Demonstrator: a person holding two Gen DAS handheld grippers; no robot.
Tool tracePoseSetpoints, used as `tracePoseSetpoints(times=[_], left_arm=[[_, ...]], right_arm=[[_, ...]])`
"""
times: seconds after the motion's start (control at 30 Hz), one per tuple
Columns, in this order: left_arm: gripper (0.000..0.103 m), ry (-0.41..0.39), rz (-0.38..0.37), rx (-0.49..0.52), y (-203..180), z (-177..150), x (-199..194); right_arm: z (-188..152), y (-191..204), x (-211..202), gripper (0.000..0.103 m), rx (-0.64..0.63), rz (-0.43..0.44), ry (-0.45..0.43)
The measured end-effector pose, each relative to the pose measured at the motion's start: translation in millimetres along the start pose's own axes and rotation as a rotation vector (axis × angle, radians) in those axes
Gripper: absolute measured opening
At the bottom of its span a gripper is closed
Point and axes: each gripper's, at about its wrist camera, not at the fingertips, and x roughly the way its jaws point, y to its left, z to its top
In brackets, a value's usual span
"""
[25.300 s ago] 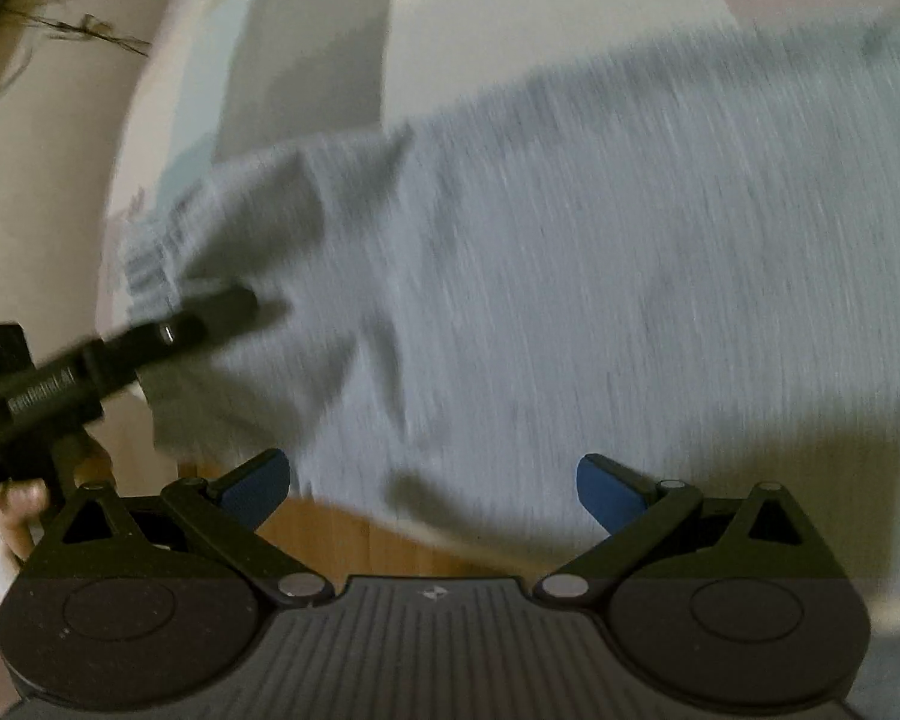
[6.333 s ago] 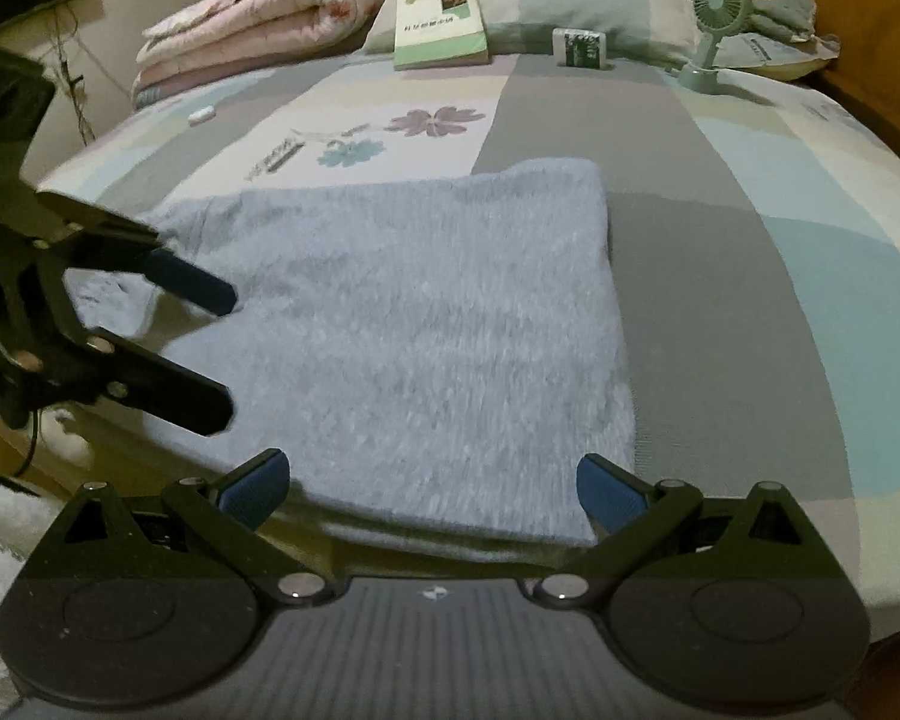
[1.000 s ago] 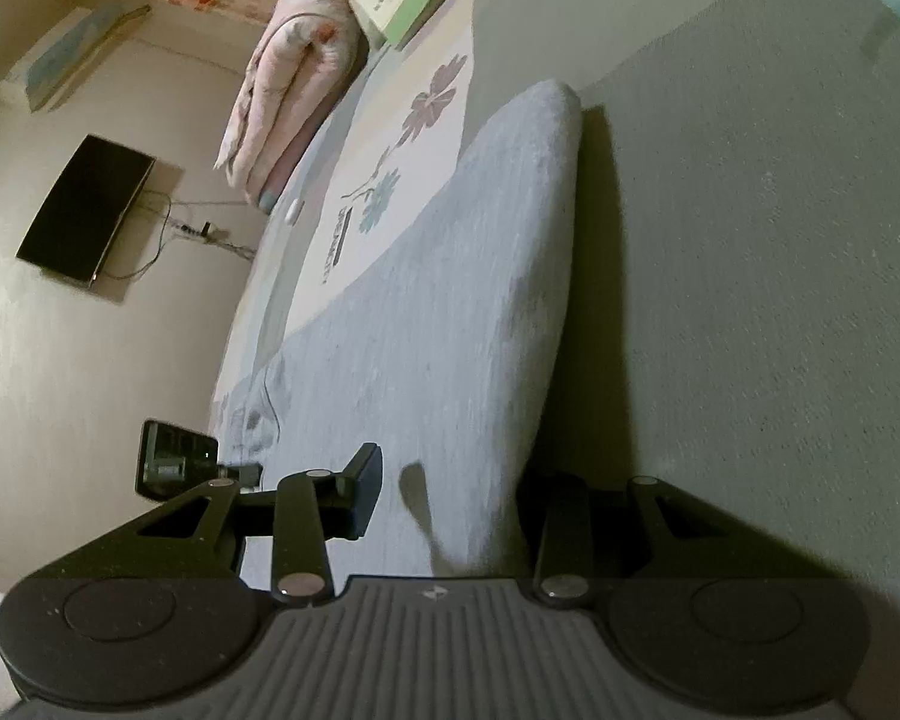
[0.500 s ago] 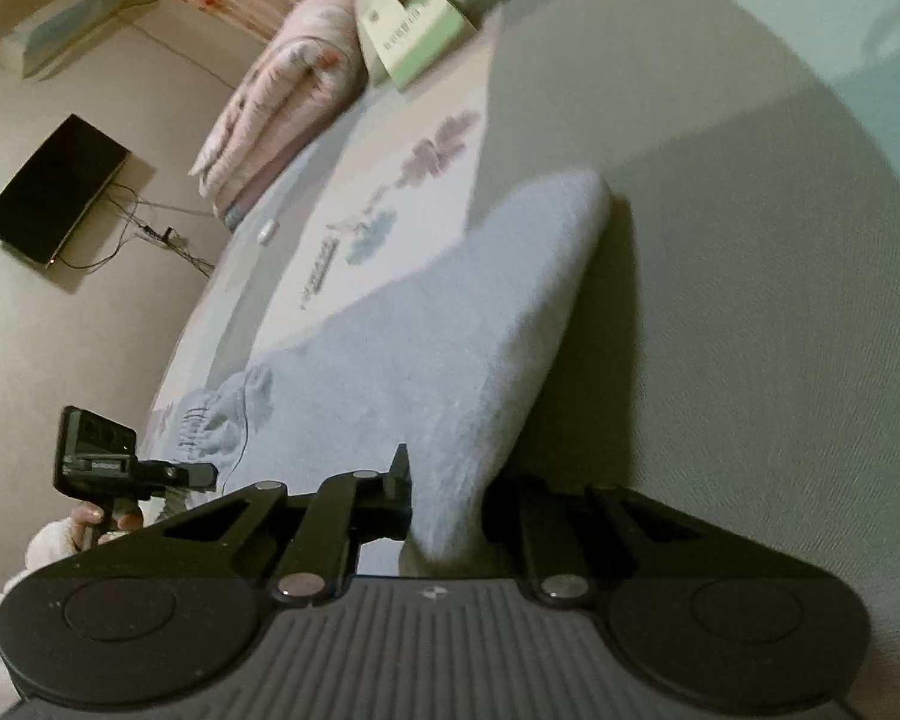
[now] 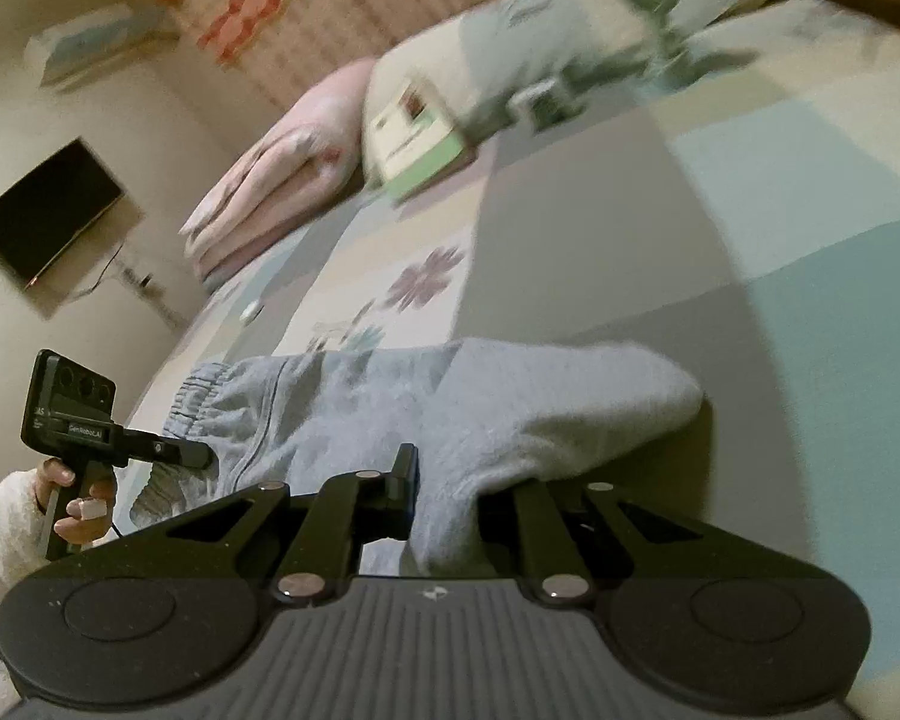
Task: Fold clothes
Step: 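Lift the held pants end and fold it over with both grippers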
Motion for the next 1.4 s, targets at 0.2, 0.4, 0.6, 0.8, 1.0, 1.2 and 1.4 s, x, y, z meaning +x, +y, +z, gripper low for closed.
tracePoseSetpoints(times=[0.2,0.4,0.6,0.8,1.0,1.2,1.4], left_arm=[[0.029,0.084,-0.045,0.118,-42.1,54.3,71.1],[0.029,0.162,-0.078,0.222,-89.9,106.3,148.8],[0.029,0.228,-0.105,0.328,-145.0,154.4,230.2],[0.029,0.295,-0.103,0.415,-193.2,191.7,314.3],[0.029,0.351,-0.09,0.51,-237.5,222.5,385.6],[0.029,0.364,-0.082,0.58,-266.7,244.4,424.7],[0.029,0.393,-0.062,0.607,-275.7,259.3,456.9]], right_arm=[[8.7,-34.7,-47.0,0.014,0.039,-0.121,-0.096],[18.2,-74.2,-88.6,0.014,0.075,-0.244,-0.171],[35.1,-107.4,-118.0,0.014,0.074,-0.382,-0.253],[48.0,-135.5,-132.8,0.014,0.056,-0.525,-0.329],[53.7,-170.4,-137.1,0.014,0.096,-0.613,-0.394],[56.5,-190.7,-133.8,0.014,0.097,-0.683,-0.437],[45.6,-196.5,-122.0,0.014,0.089,-0.688,-0.438]])
